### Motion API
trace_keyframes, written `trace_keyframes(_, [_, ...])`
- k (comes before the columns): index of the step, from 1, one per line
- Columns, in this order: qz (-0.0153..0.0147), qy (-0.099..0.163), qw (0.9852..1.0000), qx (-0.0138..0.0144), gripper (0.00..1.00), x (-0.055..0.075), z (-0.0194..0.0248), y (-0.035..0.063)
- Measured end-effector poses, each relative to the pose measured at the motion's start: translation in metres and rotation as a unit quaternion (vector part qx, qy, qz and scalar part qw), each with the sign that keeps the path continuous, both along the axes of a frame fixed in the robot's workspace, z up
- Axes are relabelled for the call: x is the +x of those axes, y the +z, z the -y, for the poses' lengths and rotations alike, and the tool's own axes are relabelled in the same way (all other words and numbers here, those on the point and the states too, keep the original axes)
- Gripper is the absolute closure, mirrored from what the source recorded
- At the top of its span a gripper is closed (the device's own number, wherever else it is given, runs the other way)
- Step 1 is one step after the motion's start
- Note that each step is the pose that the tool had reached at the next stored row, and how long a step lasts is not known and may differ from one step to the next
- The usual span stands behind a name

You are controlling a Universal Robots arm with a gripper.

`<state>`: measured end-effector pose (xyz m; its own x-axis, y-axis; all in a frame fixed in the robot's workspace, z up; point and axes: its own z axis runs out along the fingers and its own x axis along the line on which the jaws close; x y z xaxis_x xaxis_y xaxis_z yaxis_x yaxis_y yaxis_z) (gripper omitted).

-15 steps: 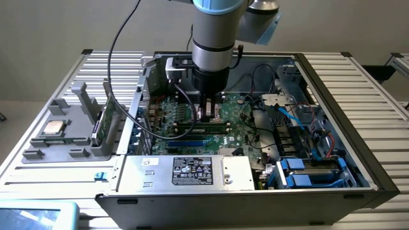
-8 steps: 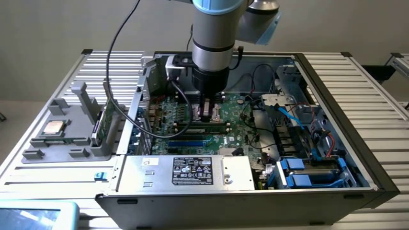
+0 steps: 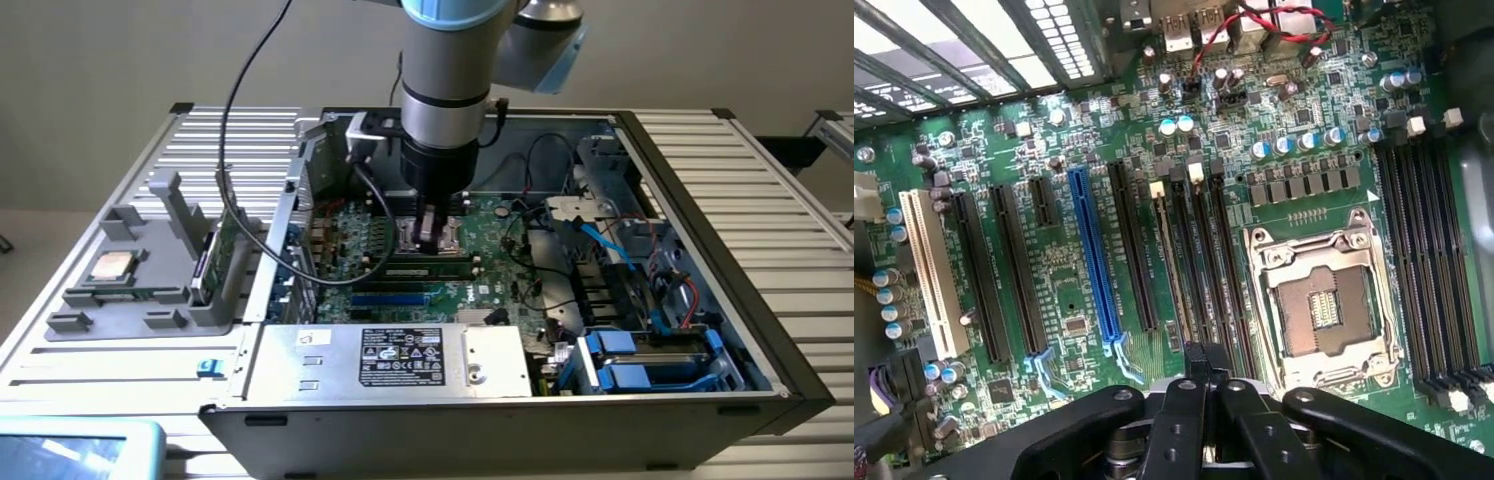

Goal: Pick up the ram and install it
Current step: 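Press down the ram until it locks into place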

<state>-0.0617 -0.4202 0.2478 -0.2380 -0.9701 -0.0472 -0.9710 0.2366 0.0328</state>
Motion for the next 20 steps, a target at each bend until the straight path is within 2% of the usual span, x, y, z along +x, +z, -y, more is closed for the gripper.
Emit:
trace_keyframes(5, [0.0000,-0.037,0.9993,0.0000,0.91,0.0000,0.0000,0.0000])
trace_keyframes(10, [0.0000,-0.074,0.9972,0.0000,0.91,0.0000,0.0000,0.0000])
trace_keyframes(16, [0.0000,-0.117,0.9931,-0.0001,0.91,0.0000,0.0000,0.0001])
trace_keyframes(20, [0.0000,-0.146,0.9893,-0.0001,0.91,0.0000,0.0000,0.0001])
